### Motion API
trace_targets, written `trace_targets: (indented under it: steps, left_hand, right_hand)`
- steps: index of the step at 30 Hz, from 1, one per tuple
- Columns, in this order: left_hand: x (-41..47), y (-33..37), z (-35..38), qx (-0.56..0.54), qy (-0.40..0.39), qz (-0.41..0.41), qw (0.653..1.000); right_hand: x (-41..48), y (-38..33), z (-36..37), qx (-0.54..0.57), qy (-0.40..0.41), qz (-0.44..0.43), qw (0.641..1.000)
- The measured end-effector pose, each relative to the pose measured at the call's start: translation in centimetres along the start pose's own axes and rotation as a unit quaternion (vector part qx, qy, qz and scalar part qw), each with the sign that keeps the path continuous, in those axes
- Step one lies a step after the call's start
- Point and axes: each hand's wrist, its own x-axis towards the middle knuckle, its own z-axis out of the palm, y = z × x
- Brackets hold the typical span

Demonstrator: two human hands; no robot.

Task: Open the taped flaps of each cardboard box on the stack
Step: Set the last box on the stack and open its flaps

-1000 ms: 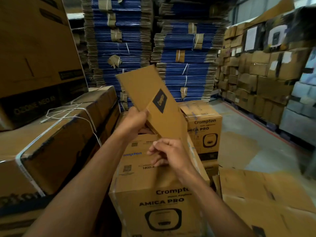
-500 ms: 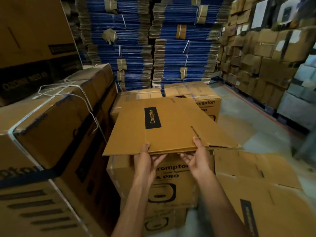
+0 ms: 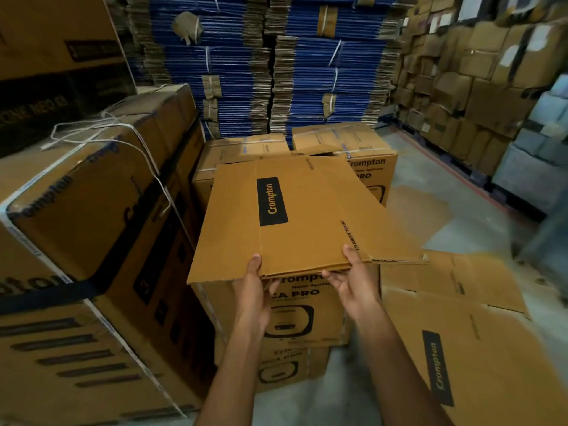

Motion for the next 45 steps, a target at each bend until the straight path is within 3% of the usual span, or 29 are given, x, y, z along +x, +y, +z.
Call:
trace_targets:
  steps: [6, 11, 20, 29, 37, 45]
  left_hand:
    - [0.1, 0.2, 0.0, 0.004, -0.016, 0.02, 1.0]
    - [-1.1, -1.1, 1.2, -0.007, -0.028, 0.015, 0.999]
    - [-4.1, -7.0, 4.7, 0.039, -0.15, -0.094, 0.983]
    - [-9.6, -15.2, 8.5, 0.104, -0.217, -0.171, 0.955]
    - [-14.2, -23.7, 11.0, 0.147, -0.229, -0.201, 0.941]
    - [-12.9, -35.9, 11.5, 0.173, -0.137, -0.269, 0.937]
  right_hand:
    - [-0.6, -0.6, 0.1, -0.009, 0.003, -0.022, 1.0]
    - [-2.0, -2.2, -1.2, -0.026, 0.021, -0.093, 0.995]
    - [-6.8, -5.2, -8.8, 0.003, 0.121, -0.203, 0.972]
    - [-10.6, -7.6, -18.9, 0.08, 0.221, -0.236, 0.943]
    - [-10.1, -11.2, -28.7, 0.084, 0.253, -0.186, 0.946]
    - [-3.5, -11.6, -41.0, 0.052, 0.23, -0.064, 0.97]
